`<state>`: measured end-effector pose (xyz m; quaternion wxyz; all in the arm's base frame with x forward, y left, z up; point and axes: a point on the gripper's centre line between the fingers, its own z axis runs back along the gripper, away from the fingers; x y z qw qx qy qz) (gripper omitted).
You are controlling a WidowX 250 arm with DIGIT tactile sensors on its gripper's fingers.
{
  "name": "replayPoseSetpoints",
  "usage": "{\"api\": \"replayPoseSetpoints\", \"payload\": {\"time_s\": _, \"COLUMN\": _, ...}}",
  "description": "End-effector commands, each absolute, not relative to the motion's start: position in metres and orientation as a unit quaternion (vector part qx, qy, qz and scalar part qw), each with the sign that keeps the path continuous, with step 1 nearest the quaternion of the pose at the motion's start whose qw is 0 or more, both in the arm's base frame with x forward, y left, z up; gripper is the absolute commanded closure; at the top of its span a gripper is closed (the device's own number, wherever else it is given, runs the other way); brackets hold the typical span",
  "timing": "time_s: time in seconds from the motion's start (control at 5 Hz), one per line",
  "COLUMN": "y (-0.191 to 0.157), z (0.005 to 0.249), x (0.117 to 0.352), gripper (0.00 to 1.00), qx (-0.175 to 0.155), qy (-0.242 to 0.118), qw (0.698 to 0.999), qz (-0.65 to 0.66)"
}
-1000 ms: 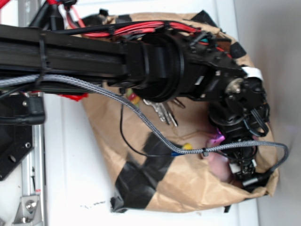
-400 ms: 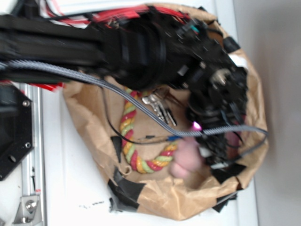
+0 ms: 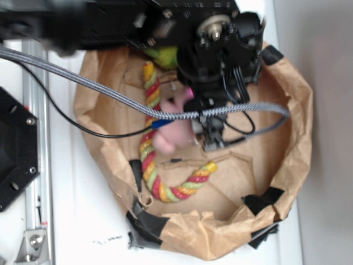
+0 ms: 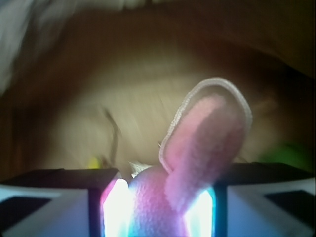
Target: Grab the pink bunny.
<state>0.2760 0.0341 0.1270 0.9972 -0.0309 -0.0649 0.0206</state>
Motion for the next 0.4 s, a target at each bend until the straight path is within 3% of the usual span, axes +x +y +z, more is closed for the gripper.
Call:
{"api": "replayPoseSetpoints", "payload": {"time_s": 0.0, "y": 0.0149, "z": 0.2034, "x": 0.2655, "gripper": 1.0, "qx": 0.104, "qy": -0.112, "qw": 0.988, "qz": -0.011}}
{"api": "replayPoseSetpoints", "payload": {"time_s": 0.2, "y": 0.0087, "z": 0.1972, "x": 0.2653, "gripper": 1.0, "qx": 0.089, "qy": -0.087, "qw": 0.992, "qz": 0.006}}
